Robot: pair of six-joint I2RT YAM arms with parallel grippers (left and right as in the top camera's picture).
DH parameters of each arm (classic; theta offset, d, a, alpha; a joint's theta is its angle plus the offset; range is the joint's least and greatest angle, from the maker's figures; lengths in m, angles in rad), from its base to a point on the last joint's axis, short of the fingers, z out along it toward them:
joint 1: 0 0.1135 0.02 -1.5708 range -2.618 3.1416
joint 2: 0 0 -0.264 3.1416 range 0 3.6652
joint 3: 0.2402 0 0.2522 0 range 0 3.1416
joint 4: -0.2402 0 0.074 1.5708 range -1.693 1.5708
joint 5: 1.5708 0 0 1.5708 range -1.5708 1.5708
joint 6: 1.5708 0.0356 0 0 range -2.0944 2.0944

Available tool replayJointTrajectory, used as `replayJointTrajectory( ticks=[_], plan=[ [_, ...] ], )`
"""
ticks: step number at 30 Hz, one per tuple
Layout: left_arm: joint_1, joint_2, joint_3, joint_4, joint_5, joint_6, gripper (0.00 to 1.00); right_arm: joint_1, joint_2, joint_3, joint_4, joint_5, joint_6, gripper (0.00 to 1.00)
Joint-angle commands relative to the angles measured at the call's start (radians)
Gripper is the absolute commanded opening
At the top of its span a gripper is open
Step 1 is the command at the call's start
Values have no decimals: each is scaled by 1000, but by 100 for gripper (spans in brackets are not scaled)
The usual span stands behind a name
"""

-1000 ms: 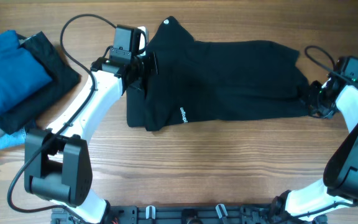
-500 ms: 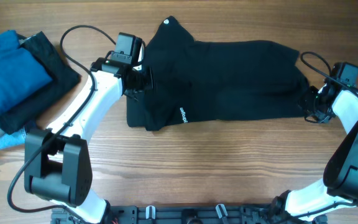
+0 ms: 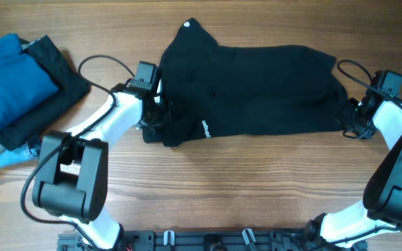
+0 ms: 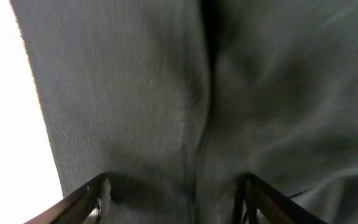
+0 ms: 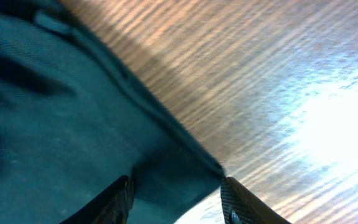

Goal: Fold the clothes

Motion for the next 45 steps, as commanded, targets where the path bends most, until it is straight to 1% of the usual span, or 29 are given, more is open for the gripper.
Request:
replayJointTrajectory(
  ticks=[1,7,11,15,16,17,21,25,27,29,31,34,37,41,43,45],
  plan=[
    [8,23,-31,0,16,-2,69,0,-5,-3,-5,99,1,50],
    [8,23,-34,-62,11,-2,69,-1,17,-3,-1,110,-1,49],
    [8,23,-34,-125,-24,-2,65,-2,84,-4,-21,106,-28,50],
    [15,23,-34,-193,-74,-2,64,-3,163,-4,-73,119,-28,45],
    [21,23,-34,-208,-78,-2,63,-3,177,-4,-90,146,-24,41],
    [30,23,-34,-224,-83,-2,62,-3,188,-4,-109,176,-14,38],
    [80,23,-34,-289,-82,-2,59,-9,197,-4,-188,320,90,38],
    [130,23,-34,-357,-82,-1,59,-30,197,-4,-246,342,144,38],
    [146,23,-34,-398,-82,-2,58,-42,197,-4,-281,341,184,35],
    [150,23,-34,-433,-82,2,55,-52,197,-4,-324,341,234,33],
    [150,23,-34,-458,-82,3,53,-54,196,-4,-355,341,243,30],
    [150,16,-34,-484,-82,3,52,-54,187,-4,-391,341,259,24],
    [150,-16,-34,-500,-81,2,50,-54,146,-4,-417,341,278,23],
    [150,-90,-32,-499,-79,2,51,-54,57,7,-417,314,259,25],
    [150,-140,-26,-499,-73,3,53,-54,-1,27,-420,295,257,27],
    [150,-187,-15,-499,-69,3,55,-54,-55,48,-420,262,218,29]
  ],
)
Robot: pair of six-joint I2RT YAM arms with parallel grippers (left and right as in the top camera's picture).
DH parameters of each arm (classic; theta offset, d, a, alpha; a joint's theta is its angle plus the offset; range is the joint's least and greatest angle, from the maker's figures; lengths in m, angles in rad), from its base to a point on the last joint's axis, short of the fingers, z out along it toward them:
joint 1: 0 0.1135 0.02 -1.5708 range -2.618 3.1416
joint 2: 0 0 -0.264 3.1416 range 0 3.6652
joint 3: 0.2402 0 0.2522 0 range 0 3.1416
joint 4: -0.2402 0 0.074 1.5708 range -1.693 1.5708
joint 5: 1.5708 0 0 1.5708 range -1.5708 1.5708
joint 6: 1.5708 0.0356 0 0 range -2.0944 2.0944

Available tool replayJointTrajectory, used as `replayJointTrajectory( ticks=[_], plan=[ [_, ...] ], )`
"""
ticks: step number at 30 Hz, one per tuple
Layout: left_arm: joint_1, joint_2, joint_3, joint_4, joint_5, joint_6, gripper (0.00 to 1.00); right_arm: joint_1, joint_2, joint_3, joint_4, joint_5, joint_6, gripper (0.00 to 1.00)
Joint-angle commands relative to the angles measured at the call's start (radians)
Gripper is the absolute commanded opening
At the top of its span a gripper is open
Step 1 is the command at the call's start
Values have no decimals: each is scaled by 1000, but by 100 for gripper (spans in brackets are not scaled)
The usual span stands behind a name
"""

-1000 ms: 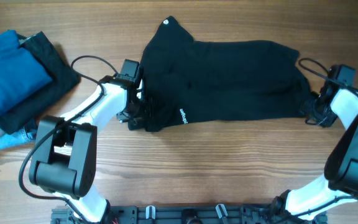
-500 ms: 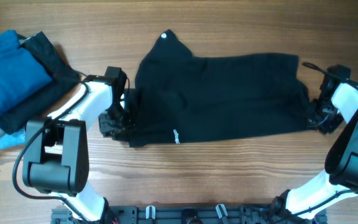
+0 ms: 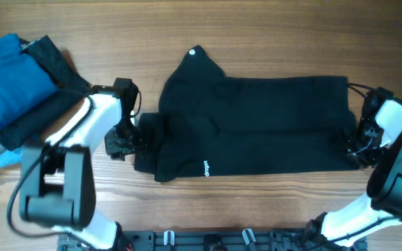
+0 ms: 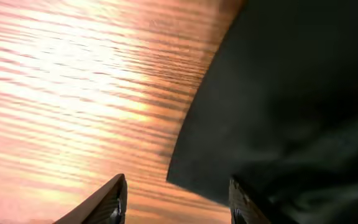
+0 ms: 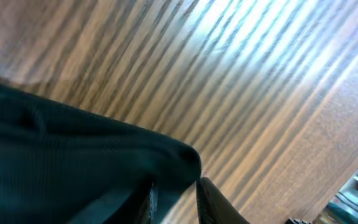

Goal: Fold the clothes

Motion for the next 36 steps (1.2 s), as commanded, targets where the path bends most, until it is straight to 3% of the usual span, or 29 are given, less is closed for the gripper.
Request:
replayJointTrajectory(
  ticks=[1,2,3,4,7,10,19,29,31,36],
  plan=[
    [8,-136,21,-4,-17,2,59,-9,-140,42,0,-56,-47,31],
    [8,-161,31,-3,-17,2,63,-9,-172,55,0,-74,-67,34],
    [8,-185,42,-1,-17,2,73,-9,-203,68,0,-84,-76,47],
    [8,-214,56,13,-5,2,83,-9,-241,83,5,-107,-92,75],
    [8,-261,84,99,59,35,95,-9,-313,112,39,-209,-161,90],
    [8,-267,121,249,145,67,95,-6,-377,116,89,-369,-289,92],
    [8,-73,190,707,322,81,100,-3,-410,116,111,-586,-326,95],
    [-26,256,256,1006,340,42,100,-3,-410,115,108,-725,-351,100],
    [-41,294,256,1040,340,43,91,-3,-410,115,107,-724,-351,100],
    [-85,366,256,1141,339,43,88,-3,-409,113,95,-724,-349,99]
  ],
)
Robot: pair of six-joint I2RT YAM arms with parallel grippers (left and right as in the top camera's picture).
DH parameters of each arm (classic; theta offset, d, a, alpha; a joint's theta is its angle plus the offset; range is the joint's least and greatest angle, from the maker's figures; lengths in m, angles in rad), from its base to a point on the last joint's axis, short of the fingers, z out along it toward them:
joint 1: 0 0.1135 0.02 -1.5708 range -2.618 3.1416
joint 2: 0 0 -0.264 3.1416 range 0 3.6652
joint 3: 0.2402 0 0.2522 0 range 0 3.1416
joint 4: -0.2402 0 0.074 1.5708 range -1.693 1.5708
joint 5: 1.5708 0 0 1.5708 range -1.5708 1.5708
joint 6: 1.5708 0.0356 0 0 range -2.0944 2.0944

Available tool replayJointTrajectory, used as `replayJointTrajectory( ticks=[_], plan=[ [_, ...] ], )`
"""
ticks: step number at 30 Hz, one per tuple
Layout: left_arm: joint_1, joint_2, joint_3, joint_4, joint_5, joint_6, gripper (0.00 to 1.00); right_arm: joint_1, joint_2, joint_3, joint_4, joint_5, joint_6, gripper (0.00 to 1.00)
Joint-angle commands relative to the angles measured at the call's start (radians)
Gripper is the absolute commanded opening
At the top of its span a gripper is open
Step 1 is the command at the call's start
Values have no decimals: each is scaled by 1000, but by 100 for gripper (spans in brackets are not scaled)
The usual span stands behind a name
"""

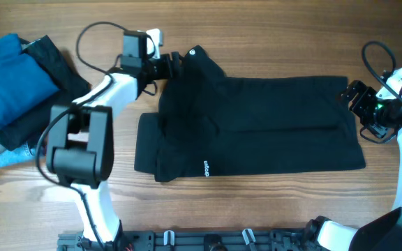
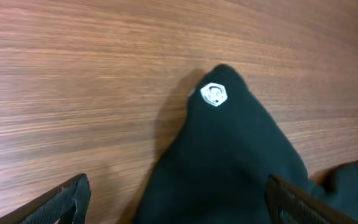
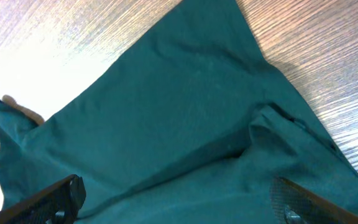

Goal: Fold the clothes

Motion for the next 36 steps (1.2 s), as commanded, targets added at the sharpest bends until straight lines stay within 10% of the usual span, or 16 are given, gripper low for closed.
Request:
replayJointTrajectory(
  ticks=[1,26,29,31,36],
  plan=[
    [-41,49,19,68,18,-5,88,3,-6,10,-8,-30,-21,100],
    [-111,143,19,220,-121,-5,52,3,-6,10,-100,-29,-19,100],
    [-112,143,19,207,-121,-6,64,3,-6,10,-102,-29,-19,99],
    [-109,143,19,177,-121,-5,100,3,-6,10,-102,-30,-20,99],
    [-89,143,19,163,-124,-5,100,3,-6,10,-97,-29,-20,99]
  ],
)
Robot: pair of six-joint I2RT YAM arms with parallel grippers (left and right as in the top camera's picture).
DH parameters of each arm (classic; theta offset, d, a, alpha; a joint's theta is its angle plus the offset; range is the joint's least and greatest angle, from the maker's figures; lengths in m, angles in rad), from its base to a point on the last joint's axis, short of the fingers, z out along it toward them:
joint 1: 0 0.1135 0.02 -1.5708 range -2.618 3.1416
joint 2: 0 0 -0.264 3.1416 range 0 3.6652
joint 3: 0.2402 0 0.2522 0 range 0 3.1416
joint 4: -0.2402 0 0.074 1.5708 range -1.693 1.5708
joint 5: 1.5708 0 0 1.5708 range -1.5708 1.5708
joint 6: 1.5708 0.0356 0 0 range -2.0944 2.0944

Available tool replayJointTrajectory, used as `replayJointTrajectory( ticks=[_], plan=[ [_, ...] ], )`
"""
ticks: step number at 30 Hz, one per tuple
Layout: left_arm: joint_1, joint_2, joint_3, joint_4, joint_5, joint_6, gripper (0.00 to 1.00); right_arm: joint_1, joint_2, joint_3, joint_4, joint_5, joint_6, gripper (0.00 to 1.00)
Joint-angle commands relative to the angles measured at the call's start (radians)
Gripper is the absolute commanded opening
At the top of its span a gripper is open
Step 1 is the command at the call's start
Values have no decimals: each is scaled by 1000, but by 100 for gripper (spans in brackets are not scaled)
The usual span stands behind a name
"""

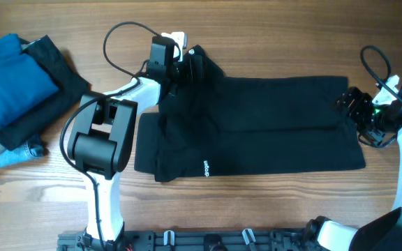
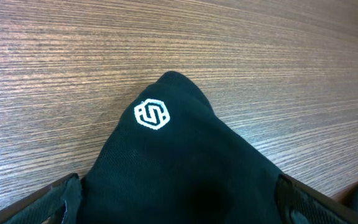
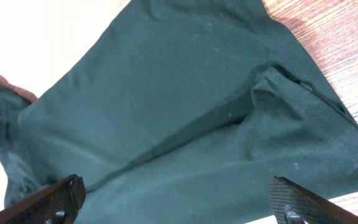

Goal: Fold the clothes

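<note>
A black garment [image 1: 257, 125] lies flat across the middle of the table, with a small white print near its front edge. Its far left corner comes to a point bearing a white logo [image 2: 151, 115]. My left gripper [image 1: 185, 61] is over that corner and stands open. In the left wrist view the left gripper [image 2: 180, 210] has the black cloth lying between its wide-apart fingers. My right gripper [image 1: 355, 106] hovers at the garment's right edge, open. In the right wrist view the right gripper [image 3: 179, 208] looks down on a long crease [image 3: 185, 134] in the cloth.
A blue cloth [image 1: 9, 77] lies on a dark cloth [image 1: 54, 94] at the far left. Grey and light-blue fabric sits below them at the table's left edge. Black cables loop behind both arms.
My left gripper has moved right, from beside the logo corner to over it. My right gripper has shifted slightly toward the garment's right edge. The garment lies as before.
First both grippers were at the ends of a bunched garment lying farther back. Then the garment lay stretched and flatter, with the grippers at its near left and right corners. Later both grippers were off it, open, near its far corners, and now they are closer in.
</note>
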Motion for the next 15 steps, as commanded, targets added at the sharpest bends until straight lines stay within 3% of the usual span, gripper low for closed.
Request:
replayJointTrajectory(
  ticks=[1,9,15],
  plan=[
    [28,27,-8,-13,-35,-5,100,3,-6,10,4,-16,-17,99],
    [0,27,-6,-6,-278,97,100,3,-6,10,6,-16,-17,100],
    [-34,28,-5,8,-254,105,100,3,-6,10,5,-16,-17,99]
  ],
)
